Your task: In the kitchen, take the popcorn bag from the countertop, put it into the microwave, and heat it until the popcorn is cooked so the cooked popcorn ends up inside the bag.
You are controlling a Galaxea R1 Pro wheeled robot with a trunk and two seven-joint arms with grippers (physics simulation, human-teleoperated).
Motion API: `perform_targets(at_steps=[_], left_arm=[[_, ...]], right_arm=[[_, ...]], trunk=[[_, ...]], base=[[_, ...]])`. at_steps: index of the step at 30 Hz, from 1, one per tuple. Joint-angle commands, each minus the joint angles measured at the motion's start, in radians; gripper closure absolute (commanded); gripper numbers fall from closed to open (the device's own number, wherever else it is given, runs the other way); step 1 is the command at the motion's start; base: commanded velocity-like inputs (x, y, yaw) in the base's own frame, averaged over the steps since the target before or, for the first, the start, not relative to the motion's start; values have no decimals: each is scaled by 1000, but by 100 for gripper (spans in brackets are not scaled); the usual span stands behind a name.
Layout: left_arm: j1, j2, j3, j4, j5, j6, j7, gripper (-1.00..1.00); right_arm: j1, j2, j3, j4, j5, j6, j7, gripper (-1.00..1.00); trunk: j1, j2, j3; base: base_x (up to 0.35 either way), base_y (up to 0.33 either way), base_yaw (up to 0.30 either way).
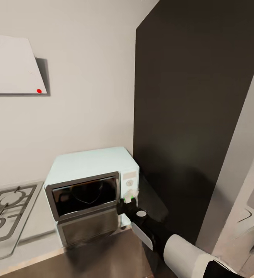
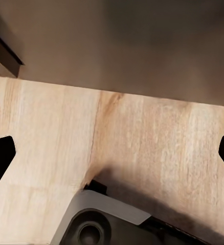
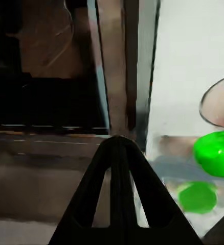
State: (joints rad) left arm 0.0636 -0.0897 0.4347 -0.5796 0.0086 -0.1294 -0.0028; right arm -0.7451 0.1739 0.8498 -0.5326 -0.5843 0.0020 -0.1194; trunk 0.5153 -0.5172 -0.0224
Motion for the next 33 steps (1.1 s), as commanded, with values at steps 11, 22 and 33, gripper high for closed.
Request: perform_targets(at_steps=[11, 22, 33], left_arm=[[-20, -8, 5, 3, -2, 1, -5, -100], [-30, 4, 7, 62, -4, -10, -12, -100], [-31, 5, 9, 143, -3, -10, -11, -100]], right_arm=[[152, -233, -4, -522, -8, 80, -43, 100], [214, -228, -5, -534, 2, 138, -46, 100], [228, -230, -9, -536, 2, 168, -46, -100]], trunk=[[0, -2, -2], [0, -2, -2], [0, -2, -2]], base=[[-187, 39, 0], [-204, 0, 0], [-343, 0, 0]])
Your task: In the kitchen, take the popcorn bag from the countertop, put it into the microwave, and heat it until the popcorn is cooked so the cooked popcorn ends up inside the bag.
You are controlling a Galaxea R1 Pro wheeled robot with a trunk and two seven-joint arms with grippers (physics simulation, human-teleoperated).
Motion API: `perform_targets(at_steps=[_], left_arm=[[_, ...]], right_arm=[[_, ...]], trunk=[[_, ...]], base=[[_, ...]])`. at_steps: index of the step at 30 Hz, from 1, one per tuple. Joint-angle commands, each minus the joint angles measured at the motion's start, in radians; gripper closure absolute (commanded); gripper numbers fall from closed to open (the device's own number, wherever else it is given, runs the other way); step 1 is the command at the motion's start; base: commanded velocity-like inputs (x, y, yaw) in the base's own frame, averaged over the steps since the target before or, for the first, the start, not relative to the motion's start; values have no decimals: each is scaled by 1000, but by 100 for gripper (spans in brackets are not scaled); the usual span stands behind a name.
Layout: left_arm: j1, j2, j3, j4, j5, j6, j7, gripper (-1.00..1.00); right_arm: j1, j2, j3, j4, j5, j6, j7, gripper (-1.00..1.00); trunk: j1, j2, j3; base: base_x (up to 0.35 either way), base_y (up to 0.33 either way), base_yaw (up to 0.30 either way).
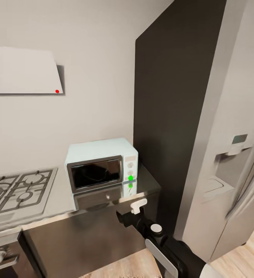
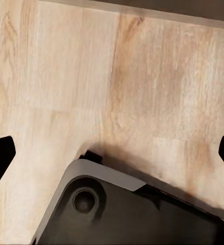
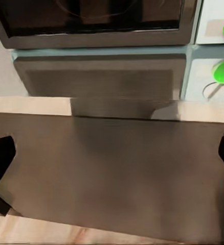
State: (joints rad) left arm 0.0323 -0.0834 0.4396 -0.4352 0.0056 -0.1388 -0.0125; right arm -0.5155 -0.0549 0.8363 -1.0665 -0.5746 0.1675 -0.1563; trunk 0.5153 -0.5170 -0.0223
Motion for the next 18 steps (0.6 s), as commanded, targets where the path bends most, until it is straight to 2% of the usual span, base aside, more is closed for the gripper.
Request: perform_targets(at_steps=[1, 11, 18], left_arm=[[0, -1, 4, -1, 1, -1, -1, -100], [0, 5, 4, -2, 2, -1, -1, -100], [1, 8, -2, 1, -4, -1, -2, -100]], right_arm=[[-1, -1, 4, -2, -8, 3, -9, -100], [12, -9, 11, 16, -6, -8, -8, -100], [99, -75, 12, 58, -6, -17, -8, -100]], trunk=[[0, -2, -2], [0, -2, -2], [0, -2, -2]], base=[[-343, 0, 0], [-343, 0, 0], [-338, 0, 0]])
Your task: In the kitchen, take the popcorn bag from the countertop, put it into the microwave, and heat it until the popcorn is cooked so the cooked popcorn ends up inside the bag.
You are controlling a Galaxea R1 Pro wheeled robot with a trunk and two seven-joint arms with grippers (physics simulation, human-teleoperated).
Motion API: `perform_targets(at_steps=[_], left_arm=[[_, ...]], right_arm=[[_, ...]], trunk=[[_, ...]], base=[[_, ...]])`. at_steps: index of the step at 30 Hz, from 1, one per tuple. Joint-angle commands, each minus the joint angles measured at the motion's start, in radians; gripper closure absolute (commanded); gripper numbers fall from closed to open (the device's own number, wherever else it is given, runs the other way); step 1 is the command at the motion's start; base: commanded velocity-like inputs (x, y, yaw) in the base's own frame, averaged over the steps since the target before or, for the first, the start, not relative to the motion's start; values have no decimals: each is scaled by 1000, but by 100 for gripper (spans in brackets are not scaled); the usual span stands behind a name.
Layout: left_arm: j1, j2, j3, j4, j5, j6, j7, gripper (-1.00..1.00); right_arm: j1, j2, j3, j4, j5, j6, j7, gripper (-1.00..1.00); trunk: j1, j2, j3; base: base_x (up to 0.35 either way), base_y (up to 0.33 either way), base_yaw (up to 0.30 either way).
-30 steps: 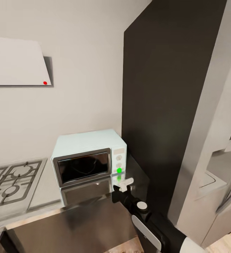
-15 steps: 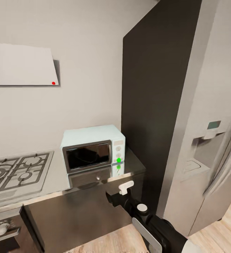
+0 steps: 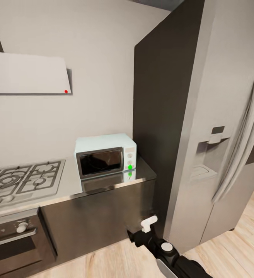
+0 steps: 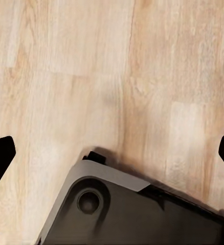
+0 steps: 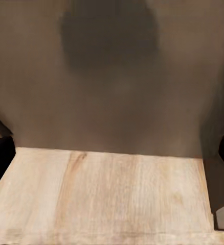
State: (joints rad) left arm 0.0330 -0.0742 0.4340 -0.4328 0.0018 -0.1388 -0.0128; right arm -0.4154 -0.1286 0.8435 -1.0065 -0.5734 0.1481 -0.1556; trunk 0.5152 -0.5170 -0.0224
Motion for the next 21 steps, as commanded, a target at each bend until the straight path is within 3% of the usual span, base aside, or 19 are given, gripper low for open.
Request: perform_targets(at_steps=[1, 4, 5, 21], left_arm=[[0, 2, 4, 3, 0, -1, -1, -100], [-1, 25, 3, 40, 0, -1, -2, -100], [2, 40, 1, 80, 1, 1, 5, -100], [2, 40, 1, 80, 1, 1, 4, -100]], right_arm=[[13, -9, 5, 25, -8, -7, -8, -100], [39, -27, 5, 175, -7, -80, -6, -100], [273, 35, -3, 857, -14, -298, -10, -100], [263, 35, -4, 847, -16, -300, -9, -100]], trunk=[[0, -2, -2], [0, -2, -2], [0, -2, -2], [0, -2, -2]], base=[[-307, 0, 0], [-296, 0, 0], [0, 0, 0], [0, 0, 0]])
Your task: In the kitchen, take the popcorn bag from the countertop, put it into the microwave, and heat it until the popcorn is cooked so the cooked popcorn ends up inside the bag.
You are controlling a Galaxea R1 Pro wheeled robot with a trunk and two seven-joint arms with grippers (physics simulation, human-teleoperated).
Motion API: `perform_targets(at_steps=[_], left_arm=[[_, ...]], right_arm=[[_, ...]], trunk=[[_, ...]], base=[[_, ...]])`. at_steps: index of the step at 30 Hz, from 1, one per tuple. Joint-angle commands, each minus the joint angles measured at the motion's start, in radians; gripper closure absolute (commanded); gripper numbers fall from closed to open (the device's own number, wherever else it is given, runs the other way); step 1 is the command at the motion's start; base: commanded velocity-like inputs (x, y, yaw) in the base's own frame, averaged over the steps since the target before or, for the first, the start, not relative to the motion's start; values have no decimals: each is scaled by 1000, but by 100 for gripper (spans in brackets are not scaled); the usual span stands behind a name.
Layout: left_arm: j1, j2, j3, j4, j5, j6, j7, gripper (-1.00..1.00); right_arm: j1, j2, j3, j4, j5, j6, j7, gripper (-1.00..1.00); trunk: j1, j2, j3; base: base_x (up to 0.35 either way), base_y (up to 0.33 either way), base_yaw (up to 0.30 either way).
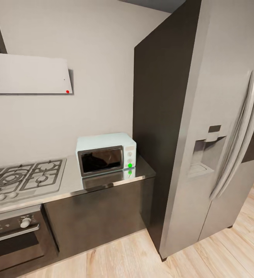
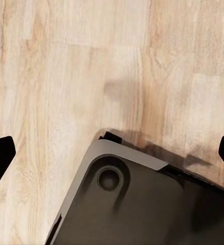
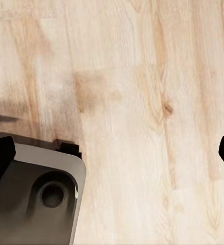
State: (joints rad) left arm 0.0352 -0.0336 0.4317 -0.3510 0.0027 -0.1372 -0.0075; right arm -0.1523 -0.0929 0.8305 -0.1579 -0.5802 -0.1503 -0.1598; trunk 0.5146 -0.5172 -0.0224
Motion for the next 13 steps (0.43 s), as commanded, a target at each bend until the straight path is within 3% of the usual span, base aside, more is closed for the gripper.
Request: perform_targets(at_steps=[1, 13], left_arm=[[0, -1, 3, -2, 0, -1, 0, -100], [0, -1, 4, -2, 0, -1, -1, -100]], right_arm=[[-1, -1, 9, -2, -9, -2, -4, -100], [7, -1, 10, 1, -6, -3, -4, -100]], trunk=[[0, -2, -2], [0, -2, -2]], base=[[0, 0, 0], [0, 0, 0]])
